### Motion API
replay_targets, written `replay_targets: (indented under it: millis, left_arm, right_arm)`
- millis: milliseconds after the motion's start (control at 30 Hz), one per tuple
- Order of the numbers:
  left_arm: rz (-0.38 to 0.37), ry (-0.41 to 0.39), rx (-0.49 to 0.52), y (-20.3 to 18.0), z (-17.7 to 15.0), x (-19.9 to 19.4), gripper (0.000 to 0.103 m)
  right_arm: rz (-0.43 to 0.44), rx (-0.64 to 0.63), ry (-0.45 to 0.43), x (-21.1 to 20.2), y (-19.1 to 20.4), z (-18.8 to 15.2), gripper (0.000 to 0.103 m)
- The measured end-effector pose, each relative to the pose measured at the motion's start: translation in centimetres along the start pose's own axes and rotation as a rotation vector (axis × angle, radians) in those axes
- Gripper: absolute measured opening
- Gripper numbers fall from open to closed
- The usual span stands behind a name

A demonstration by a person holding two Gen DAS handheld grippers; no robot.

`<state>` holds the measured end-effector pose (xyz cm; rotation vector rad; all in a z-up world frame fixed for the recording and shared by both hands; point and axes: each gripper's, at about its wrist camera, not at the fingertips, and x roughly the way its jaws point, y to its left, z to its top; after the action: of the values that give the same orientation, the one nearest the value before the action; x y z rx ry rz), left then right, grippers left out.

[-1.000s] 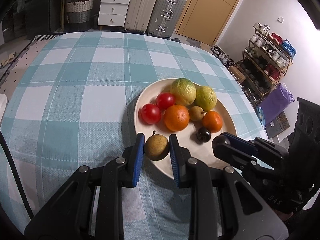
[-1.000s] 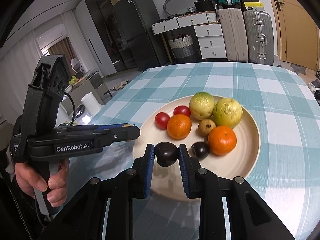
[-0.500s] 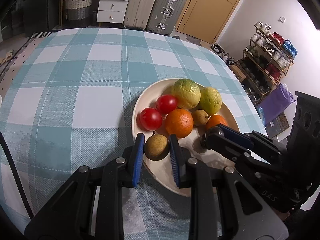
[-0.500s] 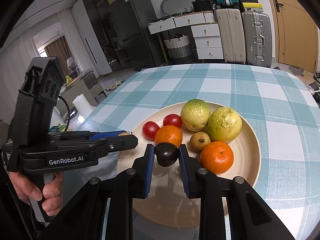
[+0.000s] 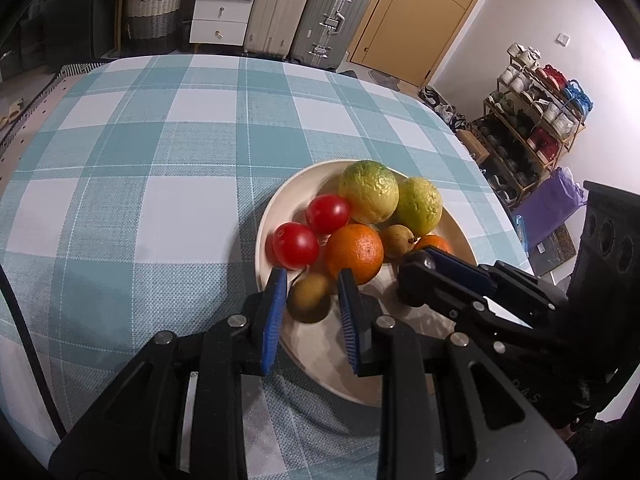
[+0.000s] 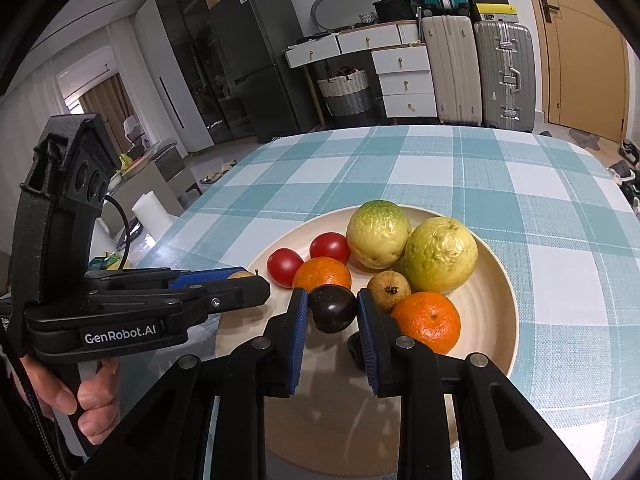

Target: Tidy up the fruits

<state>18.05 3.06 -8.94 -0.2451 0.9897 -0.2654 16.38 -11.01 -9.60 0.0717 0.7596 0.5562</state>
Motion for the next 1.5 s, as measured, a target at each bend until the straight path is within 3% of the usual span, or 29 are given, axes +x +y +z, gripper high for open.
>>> replay_targets:
  millis: [100, 167, 200, 433, 567, 700, 867, 967, 1233, 1500]
  left_arm:
    - [-0.017, -0.005, -0.006, 0.0, 0.2, -0.2, 0.023]
    - [-0.023, -0.018, -0.009, 0.0, 0.2, -0.6, 0.027]
    - [-0.025, -0.022, -0.011, 0.1, 0.2, -0.8, 0.030]
    - [0.005, -0.044, -0.012, 0.0, -0.2, -2.5, 0.034]
    - [0.023, -0.069, -0.009, -0.3, -0.6, -3.8, 0.036]
    - [0.091, -0.149, -0.025, -0.1, -1.1, -5.4, 0.062]
    - [0.106, -0.218, -0.016, -0.2, -1.5, -7.3, 0.065]
    - [0.145, -0.245, 0.012, -0.9, -1.8, -8.2, 0.076]
    - [0.260, -0.348, 0.075, -2.8, -3.0, -10.5, 0.090]
    - [0.284, -0.436, 0.059, -3.2, -4.3, -13.3, 0.102]
  right_arm:
    - [-0.014, 0.000, -0.002, 0.1, 0.0, 0.1, 0.030]
    - [-0.017, 0.004, -0.013, -0.2, -0.2, 0.1, 0.044]
    - [-0.013, 0.009, -0.021, -0.3, -0.2, 0.1, 0.046]
    - [-0.025, 0.029, -0.054, -1.9, -0.5, 0.0, 0.050]
    - [-0.032, 0.043, -0.080, -3.2, -0.5, -0.3, 0.064]
    - [-0.038, 0.046, -0.138, -5.0, -0.2, -0.5, 0.076]
    - [-0.046, 0.042, -0.184, -6.8, 0.3, -0.6, 0.084]
    - [-0.052, 0.041, -0.202, -7.6, 0.5, -0.7, 0.087]
    - [-0.066, 0.041, -0.228, -9.3, 1.4, -1.4, 0.095]
    - [-0.063, 0.050, -0.278, -11.5, 1.7, -2.1, 0.101]
